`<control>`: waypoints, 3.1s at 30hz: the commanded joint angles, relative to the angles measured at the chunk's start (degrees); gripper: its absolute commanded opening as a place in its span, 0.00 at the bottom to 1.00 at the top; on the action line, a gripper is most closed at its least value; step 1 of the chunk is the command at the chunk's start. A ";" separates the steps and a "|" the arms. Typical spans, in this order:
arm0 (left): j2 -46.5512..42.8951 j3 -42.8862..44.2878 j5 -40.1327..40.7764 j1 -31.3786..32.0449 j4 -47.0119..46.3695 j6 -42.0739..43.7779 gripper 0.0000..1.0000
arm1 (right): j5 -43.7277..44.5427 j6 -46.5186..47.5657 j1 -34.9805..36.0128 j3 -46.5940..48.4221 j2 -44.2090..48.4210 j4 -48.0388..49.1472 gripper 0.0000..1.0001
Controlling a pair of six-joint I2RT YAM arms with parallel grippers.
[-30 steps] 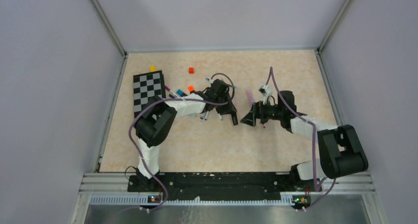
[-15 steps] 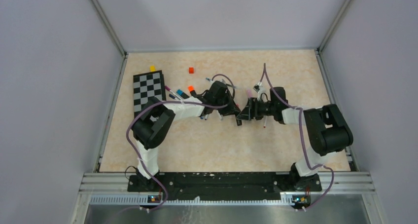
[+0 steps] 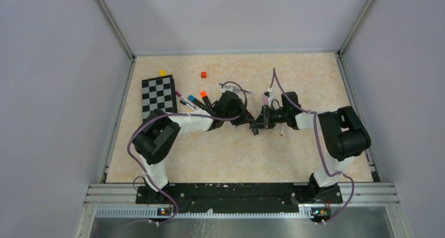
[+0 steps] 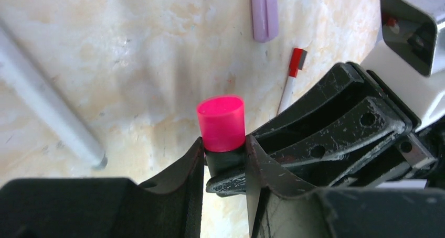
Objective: Open the pen caps
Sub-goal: Pick up the pen from the center of the board, then open the pen cap from the pen.
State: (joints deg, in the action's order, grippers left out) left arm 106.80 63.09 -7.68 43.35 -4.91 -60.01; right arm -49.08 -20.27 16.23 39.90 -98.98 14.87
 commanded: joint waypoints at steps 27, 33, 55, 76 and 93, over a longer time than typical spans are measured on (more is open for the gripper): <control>-31.56 -34.85 -22.82 -0.35 -61.24 19.03 0.91 | -30.72 63.15 0.34 12.59 17.63 -52.63 0.00; -24.27 -32.76 -24.71 -0.13 -67.54 14.36 0.77 | -31.62 63.34 1.38 12.66 17.34 -53.02 0.00; -25.23 -28.66 -20.62 0.34 -65.16 20.18 0.00 | -30.54 63.57 2.50 13.45 14.67 -53.98 0.00; -37.85 -24.31 -7.26 -20.07 -68.59 15.97 0.00 | -26.83 64.01 5.09 16.00 6.49 -58.47 0.00; -50.29 -23.62 -16.81 -21.97 -38.42 22.37 0.00 | -15.23 60.45 1.70 19.12 8.54 -56.46 0.00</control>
State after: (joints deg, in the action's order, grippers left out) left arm 58.54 39.42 -15.51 21.37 -58.24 -39.35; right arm -70.74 42.74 20.73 57.12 -94.32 -45.32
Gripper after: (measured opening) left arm 0.182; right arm 0.105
